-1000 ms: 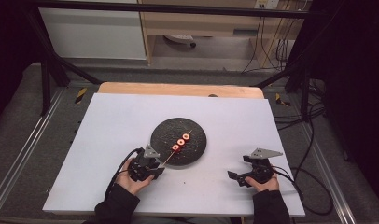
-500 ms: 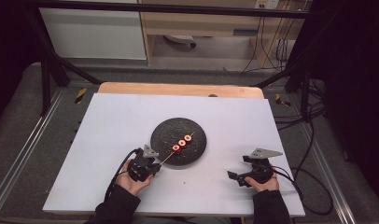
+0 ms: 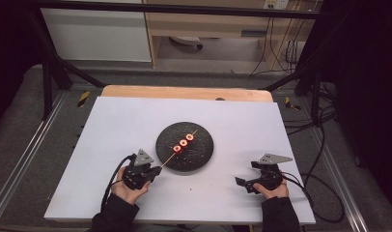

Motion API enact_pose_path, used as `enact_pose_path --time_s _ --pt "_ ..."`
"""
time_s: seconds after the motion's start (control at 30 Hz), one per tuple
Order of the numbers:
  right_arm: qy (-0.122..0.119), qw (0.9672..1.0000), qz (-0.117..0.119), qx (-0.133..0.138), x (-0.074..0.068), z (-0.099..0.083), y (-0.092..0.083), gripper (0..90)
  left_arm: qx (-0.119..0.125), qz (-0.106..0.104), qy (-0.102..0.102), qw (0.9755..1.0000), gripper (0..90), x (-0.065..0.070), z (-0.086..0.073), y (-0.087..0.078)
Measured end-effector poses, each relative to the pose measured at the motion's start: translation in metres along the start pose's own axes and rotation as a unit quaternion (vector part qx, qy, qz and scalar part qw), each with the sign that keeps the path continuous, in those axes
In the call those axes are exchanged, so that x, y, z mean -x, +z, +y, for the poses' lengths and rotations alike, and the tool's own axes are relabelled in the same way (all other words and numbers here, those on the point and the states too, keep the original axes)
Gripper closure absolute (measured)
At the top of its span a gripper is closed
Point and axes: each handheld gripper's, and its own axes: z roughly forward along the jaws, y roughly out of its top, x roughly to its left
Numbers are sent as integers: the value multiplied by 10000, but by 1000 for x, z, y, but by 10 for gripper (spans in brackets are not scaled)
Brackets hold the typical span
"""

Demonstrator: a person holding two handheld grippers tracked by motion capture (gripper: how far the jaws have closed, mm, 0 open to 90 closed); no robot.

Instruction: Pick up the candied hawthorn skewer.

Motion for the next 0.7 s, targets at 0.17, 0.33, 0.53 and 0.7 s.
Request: enact_pose_path --time_s 0.17,0.33,0.53,0.7 --pt "14 10000 8 18 -2 2 1 6 266 -54 -3 9996 880 -6 -8 -10" --pt "23 10000 7 18 -5 4 3 6 481 -98 -20 9988 880 -12 -16 -17" --pt "8 10000 63 65 -12 13 9 6 664 -171 -32 9976 880 -17 -24 -24" --pt "35 9998 118 149 -19 21 13 5 758 -270 -4 9968 880 -19 -28 -27"
